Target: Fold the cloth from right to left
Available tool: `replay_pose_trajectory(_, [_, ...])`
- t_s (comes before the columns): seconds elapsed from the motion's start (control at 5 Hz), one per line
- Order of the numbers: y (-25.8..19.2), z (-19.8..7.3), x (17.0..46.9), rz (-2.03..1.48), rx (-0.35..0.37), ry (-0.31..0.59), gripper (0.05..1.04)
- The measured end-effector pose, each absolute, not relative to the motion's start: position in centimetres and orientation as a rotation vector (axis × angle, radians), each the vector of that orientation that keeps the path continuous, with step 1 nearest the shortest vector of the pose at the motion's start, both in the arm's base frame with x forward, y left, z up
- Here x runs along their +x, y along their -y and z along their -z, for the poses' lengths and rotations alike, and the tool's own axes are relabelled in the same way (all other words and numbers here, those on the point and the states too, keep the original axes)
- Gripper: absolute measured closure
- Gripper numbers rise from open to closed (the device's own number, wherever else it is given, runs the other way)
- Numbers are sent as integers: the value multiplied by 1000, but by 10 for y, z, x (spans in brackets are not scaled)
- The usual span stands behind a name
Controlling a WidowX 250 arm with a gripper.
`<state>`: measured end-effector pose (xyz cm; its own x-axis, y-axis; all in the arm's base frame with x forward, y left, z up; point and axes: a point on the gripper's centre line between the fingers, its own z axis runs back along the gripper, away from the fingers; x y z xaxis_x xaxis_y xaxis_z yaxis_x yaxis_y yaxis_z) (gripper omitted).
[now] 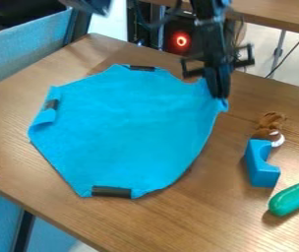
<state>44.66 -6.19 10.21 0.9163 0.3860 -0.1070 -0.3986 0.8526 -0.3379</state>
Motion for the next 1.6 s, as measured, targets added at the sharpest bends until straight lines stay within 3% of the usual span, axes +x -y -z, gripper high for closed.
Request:
replay_pose_trajectory(0.4, [18,-140,433,-406,-466,42,1015])
replay_pose_trajectory(0.6, [-17,-142,423,-365,-455,42,1015])
replay_pose_trajectory(1.0, [-69,-109,400,-316,-337,10,1015])
replay_pose_trajectory(1.2, [-93,-124,394,-320,-298,67,1015])
replay_pose_trajectory(1.6, [-161,-123,363,-380,-223,133,1015])
